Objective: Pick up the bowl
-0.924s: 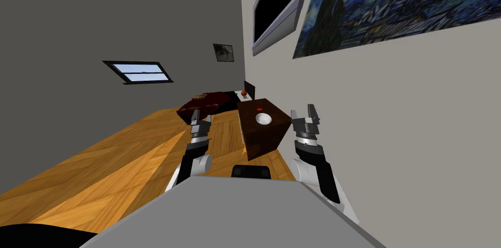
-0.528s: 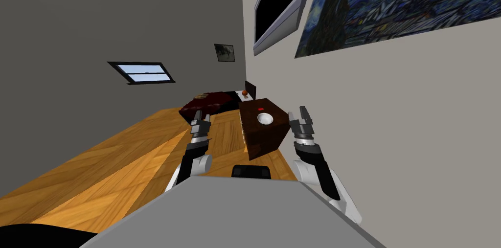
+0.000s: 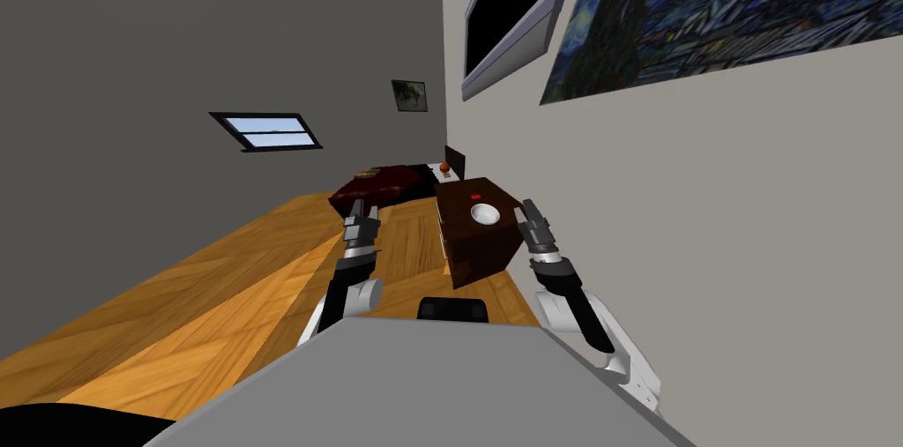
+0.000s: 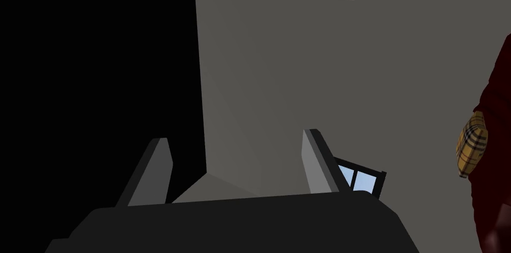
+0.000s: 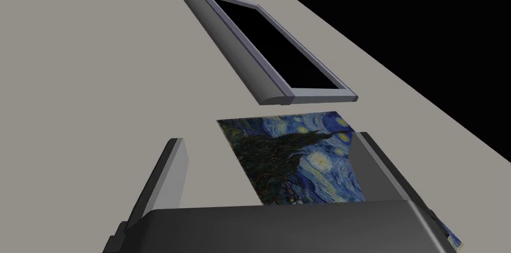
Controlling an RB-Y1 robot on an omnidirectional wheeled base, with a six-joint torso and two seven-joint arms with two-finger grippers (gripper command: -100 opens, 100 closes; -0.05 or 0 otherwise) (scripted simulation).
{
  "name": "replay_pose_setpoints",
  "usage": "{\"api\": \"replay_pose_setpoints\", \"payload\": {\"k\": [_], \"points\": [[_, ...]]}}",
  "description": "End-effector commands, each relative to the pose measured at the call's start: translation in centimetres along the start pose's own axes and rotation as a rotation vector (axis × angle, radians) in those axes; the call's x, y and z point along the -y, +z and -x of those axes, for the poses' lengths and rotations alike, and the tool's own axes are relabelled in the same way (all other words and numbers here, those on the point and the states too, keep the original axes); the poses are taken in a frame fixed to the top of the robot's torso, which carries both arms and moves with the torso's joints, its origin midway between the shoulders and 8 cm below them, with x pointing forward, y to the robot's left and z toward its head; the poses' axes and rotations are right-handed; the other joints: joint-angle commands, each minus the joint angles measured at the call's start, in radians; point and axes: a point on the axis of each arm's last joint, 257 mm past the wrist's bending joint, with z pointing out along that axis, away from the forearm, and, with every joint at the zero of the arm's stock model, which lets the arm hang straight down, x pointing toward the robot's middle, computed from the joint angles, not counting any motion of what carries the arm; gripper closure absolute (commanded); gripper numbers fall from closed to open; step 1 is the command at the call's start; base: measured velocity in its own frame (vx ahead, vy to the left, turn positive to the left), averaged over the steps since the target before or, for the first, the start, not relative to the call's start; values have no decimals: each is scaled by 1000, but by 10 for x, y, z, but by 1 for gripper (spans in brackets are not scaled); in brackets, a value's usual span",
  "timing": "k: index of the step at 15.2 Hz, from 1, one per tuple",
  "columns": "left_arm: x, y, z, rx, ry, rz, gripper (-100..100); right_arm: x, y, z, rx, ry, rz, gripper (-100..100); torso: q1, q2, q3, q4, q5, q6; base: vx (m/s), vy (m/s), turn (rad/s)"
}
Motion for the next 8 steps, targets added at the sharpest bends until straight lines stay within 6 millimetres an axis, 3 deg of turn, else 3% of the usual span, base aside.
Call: {"api": "replay_pose_setpoints", "payload": {"k": [1, 2, 4, 5, 7, 8], "points": [[0, 0, 0, 0, 0, 0, 0, 8, -2, -5, -49, -48, -11, -100, 0, 0, 0, 0, 0, 0, -13, 70, 38], [0, 0, 0, 0, 0, 0, 0, 19, -5, -7, -75, -88, -28, -100, 0, 0, 0, 0, 0, 0, -17, 87, 56], [0, 0, 0, 0, 0, 0, 0, 19, -5, -9, -99, -102, -28, -100, 1, 0, 0, 0, 0, 0, 1, 69, 27], [0, 0, 0, 0, 0, 0, 0, 32, -9, -11, -137, -151, -44, -100, 0, 0, 0, 0, 0, 0, 5, 55, 50], [0, 0, 0, 0, 0, 0, 0, 32, -10, -12, -153, -160, -44, -100, -1, -1, 0, 0, 0, 0, 6, 49, 35], [0, 0, 0, 0, 0, 0, 0, 45, -14, -13, -192, -212, -60, -100, -2, -1, 0, 0, 0, 0, 6, 57, 44]]}}
